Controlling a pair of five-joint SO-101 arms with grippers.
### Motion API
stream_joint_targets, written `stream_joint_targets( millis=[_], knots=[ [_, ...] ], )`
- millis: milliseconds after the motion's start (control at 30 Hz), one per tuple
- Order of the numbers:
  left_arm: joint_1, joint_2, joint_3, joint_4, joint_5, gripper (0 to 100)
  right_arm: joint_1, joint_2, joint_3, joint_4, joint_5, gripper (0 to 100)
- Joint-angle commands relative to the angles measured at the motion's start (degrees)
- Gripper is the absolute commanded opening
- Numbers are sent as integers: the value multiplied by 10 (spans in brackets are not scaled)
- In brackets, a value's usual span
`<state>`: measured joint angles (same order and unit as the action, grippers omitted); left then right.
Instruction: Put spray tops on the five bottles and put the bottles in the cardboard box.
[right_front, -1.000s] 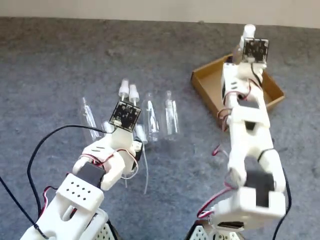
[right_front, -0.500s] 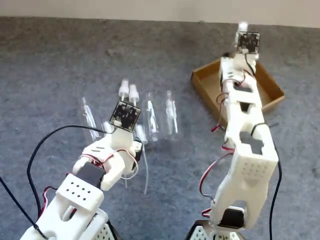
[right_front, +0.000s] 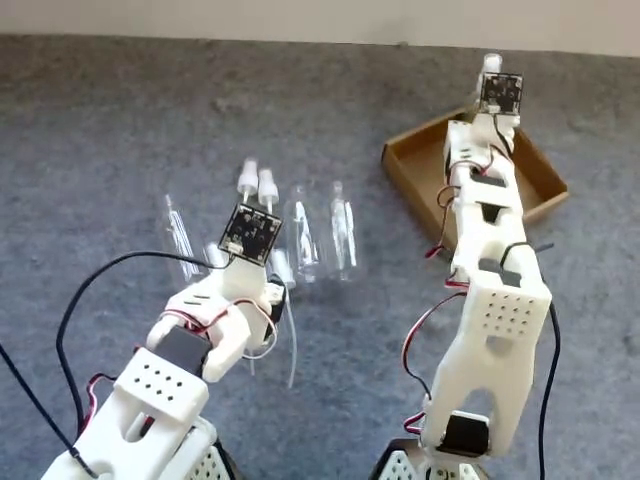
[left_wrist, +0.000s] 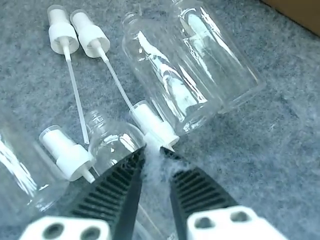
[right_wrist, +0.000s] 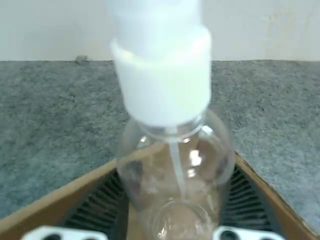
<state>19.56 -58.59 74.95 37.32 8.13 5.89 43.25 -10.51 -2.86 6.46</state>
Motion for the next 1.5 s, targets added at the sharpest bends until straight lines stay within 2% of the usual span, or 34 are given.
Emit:
stream_joint_targets(
  millis=[0,200,833,1000,1467],
  knots=[
    [-3,-2,23,-70,-4,8,10,-6,-39,-13,4,167],
    [-3,-2,65,-147,-4,8,11,12,-39,-13,4,167],
    [-3,-2,65,-146,-4,8,11,17,-39,-13,4,173],
    [-3,-2,65,-146,-4,8,10,17,-37,-9,6,252],
    [-3,-2,66,-148,-4,8,12,13,-38,-8,7,259]
  ],
)
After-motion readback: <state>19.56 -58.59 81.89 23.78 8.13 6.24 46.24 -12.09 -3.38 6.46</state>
